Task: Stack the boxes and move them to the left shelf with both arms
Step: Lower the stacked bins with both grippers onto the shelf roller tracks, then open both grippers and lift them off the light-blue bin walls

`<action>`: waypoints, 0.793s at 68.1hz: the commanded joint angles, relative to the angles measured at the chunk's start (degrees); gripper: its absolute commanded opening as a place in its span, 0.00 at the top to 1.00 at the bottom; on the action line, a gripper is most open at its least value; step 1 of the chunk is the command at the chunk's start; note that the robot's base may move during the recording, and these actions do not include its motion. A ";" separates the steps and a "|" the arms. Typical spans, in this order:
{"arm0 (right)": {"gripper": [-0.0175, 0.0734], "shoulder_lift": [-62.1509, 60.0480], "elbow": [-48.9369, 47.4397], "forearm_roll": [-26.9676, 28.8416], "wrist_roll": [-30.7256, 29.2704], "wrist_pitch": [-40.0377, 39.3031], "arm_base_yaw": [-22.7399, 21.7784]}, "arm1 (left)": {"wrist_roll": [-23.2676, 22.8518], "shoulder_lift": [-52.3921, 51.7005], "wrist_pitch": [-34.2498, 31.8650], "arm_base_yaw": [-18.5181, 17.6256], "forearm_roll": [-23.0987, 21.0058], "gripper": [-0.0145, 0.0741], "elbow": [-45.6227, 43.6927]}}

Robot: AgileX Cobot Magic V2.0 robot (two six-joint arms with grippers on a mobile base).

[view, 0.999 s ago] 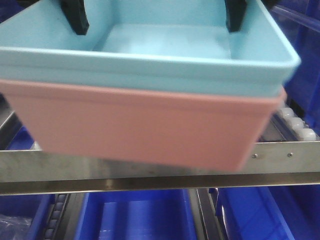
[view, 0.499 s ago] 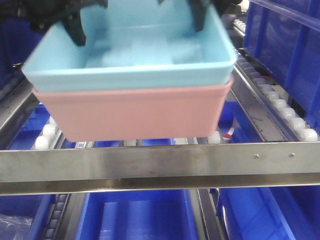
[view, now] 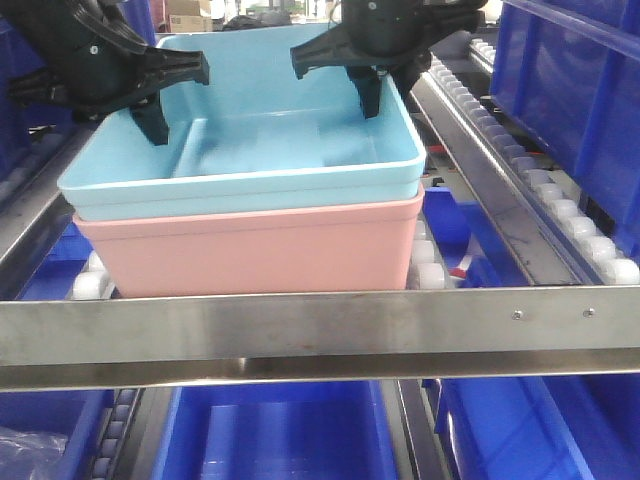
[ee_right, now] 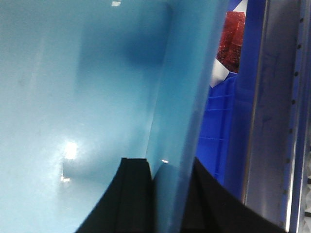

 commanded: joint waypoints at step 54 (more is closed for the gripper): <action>0.12 -8.12 -2.32 3.50 -1.47 -3.14 0.92 | -0.20 -7.67 -4.98 -1.76 1.92 0.26 -6.71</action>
